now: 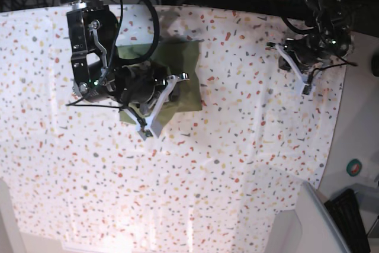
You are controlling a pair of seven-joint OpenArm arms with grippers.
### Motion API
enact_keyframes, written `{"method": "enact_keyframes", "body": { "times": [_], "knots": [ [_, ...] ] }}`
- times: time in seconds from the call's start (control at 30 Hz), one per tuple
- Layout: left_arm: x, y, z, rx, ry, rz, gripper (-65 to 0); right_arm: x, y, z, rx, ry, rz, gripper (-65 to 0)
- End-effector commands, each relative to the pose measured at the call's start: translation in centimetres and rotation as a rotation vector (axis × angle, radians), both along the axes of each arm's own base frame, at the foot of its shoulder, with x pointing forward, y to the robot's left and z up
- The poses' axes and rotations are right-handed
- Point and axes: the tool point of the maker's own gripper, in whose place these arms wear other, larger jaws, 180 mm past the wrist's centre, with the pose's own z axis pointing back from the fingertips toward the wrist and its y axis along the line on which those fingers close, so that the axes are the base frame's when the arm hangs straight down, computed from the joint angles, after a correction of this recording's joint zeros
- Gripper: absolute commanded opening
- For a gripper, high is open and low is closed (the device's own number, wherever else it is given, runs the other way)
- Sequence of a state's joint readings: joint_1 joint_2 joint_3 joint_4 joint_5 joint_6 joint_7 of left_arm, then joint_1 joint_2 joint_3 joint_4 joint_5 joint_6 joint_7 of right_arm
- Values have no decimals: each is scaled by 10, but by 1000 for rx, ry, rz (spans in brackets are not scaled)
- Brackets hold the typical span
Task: Layout the t-shirt on the table in an organized manner, then fold the t-shirt properly
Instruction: 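Release the shirt and raise both grippers away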
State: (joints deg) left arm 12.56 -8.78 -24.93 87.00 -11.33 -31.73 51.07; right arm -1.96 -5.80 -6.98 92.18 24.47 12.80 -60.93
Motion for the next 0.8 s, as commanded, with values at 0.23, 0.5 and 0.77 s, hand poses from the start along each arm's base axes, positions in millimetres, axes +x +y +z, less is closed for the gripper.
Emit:
{"method": "enact_keyframes", "body": {
  "times": [0.23,0.5,0.77],
  "knots": [
    [6,22,12,21,-37,37,-650,7,14,5,52,-23,-2,-330],
    [11,25,15,22,-54,44,-650,-2,55,20,58,-77,152,-330],
    [6,52,16,66,-32,59,-650,-5,77,74,44,-287,310,-332]
  ]
}}
